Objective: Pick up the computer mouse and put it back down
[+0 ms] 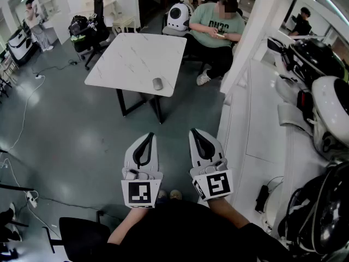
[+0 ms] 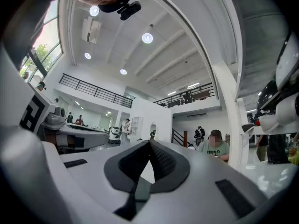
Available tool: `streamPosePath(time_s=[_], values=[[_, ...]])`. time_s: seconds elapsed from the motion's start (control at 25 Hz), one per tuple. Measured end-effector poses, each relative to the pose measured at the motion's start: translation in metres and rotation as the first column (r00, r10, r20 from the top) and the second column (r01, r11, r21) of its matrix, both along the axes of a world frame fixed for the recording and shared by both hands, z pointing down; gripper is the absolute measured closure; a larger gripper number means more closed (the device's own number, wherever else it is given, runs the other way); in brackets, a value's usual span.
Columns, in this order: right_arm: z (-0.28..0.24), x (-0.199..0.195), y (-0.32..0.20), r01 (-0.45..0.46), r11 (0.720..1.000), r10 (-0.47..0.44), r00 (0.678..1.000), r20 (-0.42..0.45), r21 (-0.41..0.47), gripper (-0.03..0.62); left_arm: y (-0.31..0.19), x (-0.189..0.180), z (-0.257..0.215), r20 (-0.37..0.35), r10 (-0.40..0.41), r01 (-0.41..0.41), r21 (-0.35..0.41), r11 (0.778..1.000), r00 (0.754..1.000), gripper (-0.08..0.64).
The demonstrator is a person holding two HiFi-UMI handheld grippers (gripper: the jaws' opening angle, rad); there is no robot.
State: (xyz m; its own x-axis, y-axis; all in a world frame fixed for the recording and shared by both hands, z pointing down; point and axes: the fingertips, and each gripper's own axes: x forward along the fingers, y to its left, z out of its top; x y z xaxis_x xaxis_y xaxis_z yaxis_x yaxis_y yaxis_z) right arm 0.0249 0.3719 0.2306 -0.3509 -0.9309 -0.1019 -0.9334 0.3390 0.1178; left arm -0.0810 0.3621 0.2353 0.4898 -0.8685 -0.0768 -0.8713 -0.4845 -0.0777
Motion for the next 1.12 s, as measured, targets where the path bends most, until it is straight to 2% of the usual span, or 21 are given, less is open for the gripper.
streamPosePath(time_s=[0.48, 0.72, 0.88, 1.12], values=[[0.010, 0.028, -0.022, 0.002, 1.000, -0.001, 0.999, 0.032, -0.018, 0.572, -0.021, 0.026, 0.002, -0.009, 0.001, -0.001, 0.022, 1.000, 1.000, 0.551], [0.016, 0.040, -0.032, 0.013, 1.000, -0.012, 1.000, 0.024, -0.024, 0.572, -0.030, 0.040, 0.009, 0.013, -0.002, 0.002, -0.002, 1.000, 1.000, 0.548], [0.018, 0.045, -0.038, 0.012, 1.000, -0.011, 1.000, 0.019, -0.023, 0.572, -0.039, 0.046, 0.013, 0.007, 0.001, -0.001, -0.015, 1.000, 1.000, 0.466], [0.020, 0.049, -0.051, 0.011, 1.000, -0.011, 1.000, 0.022, -0.019, 0.572, -0.056, 0.052, 0.022, 0.022, 0.017, -0.016, -0.041, 0.999, 1.000, 0.403]])
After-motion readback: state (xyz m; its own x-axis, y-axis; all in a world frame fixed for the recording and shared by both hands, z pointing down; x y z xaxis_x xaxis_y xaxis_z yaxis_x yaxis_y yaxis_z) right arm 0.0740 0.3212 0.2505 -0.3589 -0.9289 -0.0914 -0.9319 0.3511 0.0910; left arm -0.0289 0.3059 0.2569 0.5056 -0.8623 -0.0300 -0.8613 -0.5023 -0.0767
